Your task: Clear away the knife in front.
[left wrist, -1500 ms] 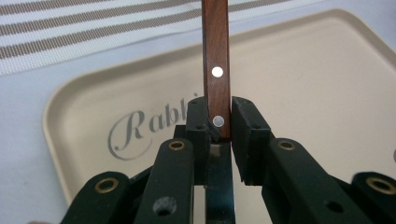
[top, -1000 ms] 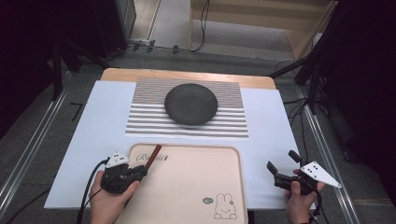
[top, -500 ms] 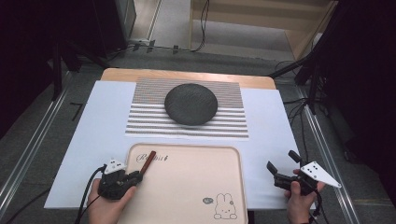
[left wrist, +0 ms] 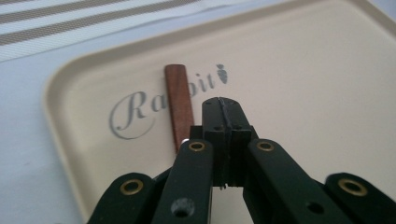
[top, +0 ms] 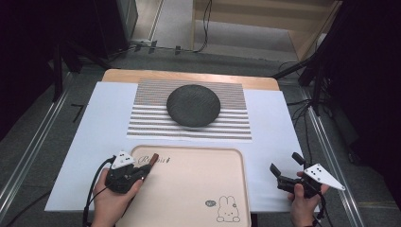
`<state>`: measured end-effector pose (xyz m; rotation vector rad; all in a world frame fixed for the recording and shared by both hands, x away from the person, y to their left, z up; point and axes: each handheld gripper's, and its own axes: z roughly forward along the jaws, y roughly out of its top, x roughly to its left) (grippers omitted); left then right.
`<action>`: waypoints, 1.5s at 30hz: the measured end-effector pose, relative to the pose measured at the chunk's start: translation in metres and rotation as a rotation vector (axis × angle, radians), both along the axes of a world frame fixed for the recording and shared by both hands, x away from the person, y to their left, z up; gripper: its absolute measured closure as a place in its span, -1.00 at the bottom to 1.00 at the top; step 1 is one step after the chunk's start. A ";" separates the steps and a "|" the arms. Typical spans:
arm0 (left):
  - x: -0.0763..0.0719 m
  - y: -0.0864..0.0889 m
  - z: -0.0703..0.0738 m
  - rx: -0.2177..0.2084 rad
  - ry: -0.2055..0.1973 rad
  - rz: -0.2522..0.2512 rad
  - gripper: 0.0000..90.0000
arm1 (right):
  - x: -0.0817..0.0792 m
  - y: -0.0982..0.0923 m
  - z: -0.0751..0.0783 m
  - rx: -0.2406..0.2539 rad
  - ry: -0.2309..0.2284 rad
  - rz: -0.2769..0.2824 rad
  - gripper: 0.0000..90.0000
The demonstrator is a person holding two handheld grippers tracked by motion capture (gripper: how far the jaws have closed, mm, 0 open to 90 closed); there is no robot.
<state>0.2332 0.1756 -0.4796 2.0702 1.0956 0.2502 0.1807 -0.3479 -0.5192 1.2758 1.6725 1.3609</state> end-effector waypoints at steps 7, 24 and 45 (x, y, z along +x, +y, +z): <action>-0.001 -0.015 -0.011 0.092 -0.004 -0.045 1.00 | 0.000 0.000 0.000 -0.001 -0.001 0.001 -0.99; 0.004 0.006 -0.015 0.114 0.017 0.003 1.00 | 0.000 0.000 0.000 0.001 -0.001 0.003 -0.99; 0.008 0.034 -0.015 0.092 0.028 0.029 1.00 | 0.000 -0.001 0.000 0.004 -0.005 0.003 -0.99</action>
